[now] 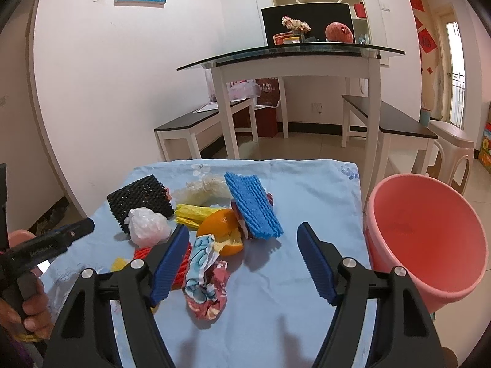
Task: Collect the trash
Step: 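Grasp the black foam net with the left tool while the right tool grasps the blue foam net, then carry both nets over the pink bucket and open both tools to drop them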
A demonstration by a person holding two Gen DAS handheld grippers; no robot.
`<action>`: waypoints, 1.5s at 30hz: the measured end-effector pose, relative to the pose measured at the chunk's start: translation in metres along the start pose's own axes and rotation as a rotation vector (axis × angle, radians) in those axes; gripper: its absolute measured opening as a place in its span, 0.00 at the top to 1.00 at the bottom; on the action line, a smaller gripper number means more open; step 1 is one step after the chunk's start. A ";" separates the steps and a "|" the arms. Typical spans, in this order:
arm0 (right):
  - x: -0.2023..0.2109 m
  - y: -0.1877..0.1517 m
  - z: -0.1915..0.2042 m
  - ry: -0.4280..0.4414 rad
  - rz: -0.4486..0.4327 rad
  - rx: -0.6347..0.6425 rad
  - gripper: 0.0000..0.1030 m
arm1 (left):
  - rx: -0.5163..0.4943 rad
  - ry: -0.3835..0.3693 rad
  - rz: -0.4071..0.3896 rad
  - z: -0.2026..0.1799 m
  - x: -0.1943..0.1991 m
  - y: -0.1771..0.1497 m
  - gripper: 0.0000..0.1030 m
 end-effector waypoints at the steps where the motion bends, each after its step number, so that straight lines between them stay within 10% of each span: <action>1: -0.002 0.002 0.000 0.001 0.003 -0.001 0.31 | -0.004 -0.001 -0.006 0.001 -0.001 0.004 0.28; 19: -0.089 0.013 0.011 -0.020 0.152 -0.010 0.44 | 0.006 -0.042 0.062 0.019 -0.068 0.031 0.28; 27: -0.102 0.000 0.000 -0.017 0.239 -0.046 0.93 | -0.009 -0.112 0.081 0.007 -0.079 0.030 0.80; 45: -0.035 0.031 -0.018 0.047 0.117 -0.125 0.94 | -0.032 -0.158 -0.088 -0.023 -0.005 0.068 0.88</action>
Point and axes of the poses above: each gripper's, at about its wrist camera, not at the fingertips, and x roughly against the way its jaws point, z to its left, y to its top, the point moved 10 cm from there along -x, roughly the way its jaws point, and after that the axes turned 15 degrees about -x, right-handed, at the moved point
